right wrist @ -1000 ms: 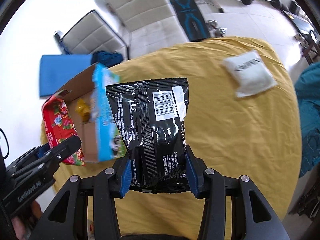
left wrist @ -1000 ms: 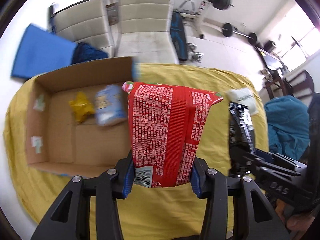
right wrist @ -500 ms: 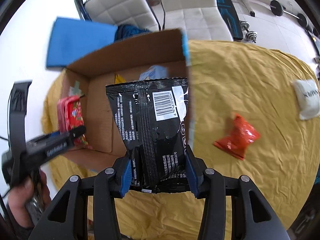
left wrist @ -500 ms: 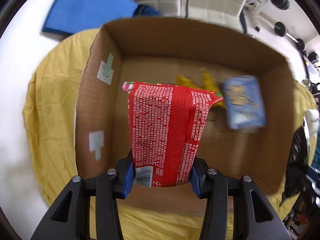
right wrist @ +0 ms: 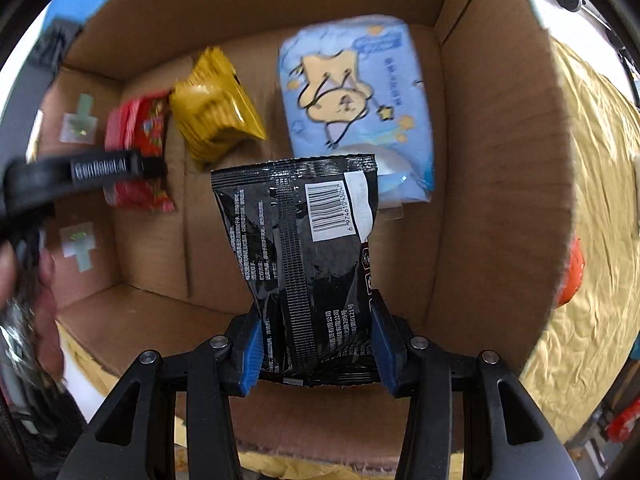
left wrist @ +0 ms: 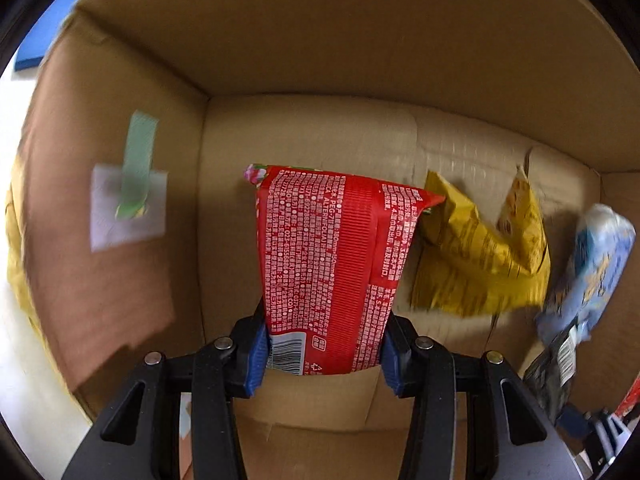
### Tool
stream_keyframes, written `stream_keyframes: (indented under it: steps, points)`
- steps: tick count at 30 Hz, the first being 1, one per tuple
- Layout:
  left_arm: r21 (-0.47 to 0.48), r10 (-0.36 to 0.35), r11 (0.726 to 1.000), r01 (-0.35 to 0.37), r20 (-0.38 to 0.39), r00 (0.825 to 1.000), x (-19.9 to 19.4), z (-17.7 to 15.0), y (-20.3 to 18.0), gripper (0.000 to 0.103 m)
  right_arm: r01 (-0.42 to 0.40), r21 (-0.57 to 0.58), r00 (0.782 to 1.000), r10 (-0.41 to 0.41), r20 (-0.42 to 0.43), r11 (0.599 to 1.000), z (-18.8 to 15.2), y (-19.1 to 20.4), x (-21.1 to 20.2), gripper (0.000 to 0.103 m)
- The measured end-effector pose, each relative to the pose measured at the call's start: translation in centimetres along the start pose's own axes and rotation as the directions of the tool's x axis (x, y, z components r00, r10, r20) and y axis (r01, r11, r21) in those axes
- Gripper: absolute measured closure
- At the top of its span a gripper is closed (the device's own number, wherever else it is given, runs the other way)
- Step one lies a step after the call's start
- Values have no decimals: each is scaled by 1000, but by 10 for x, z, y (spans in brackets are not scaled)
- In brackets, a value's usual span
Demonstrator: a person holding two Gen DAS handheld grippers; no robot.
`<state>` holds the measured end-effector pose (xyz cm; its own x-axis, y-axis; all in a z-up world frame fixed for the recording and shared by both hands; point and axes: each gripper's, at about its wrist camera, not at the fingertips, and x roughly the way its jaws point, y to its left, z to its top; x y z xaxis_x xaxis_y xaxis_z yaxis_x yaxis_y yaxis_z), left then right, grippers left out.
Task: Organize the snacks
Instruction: 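Lower both packets into the box and open both tools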
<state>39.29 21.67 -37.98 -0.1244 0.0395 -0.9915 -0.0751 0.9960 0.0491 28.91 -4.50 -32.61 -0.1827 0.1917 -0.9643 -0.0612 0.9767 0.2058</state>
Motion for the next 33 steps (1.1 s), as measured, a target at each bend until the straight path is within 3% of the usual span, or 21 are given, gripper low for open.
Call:
stream_keyframes:
  steps: [10,21,29,33]
  points:
    - [7,-14,1000,13,21,1000,-5,-1,3,60,24,-28,999,-25,-35,999,-3,13,25,54]
    - [36,-2,999,1,24,1000,-10,-14,3,57,22,62,999,-20,-41,998,8,4,53,50]
    - [8,-40,999,40,3,999,-4,-8,7,55,38,87,999,-36,-26,995,9,6,59,47]
    - [-8,-36,999,36,-7,999,-5,-13,19,47,41,79,999,-39,-32,996,7,14,64,42]
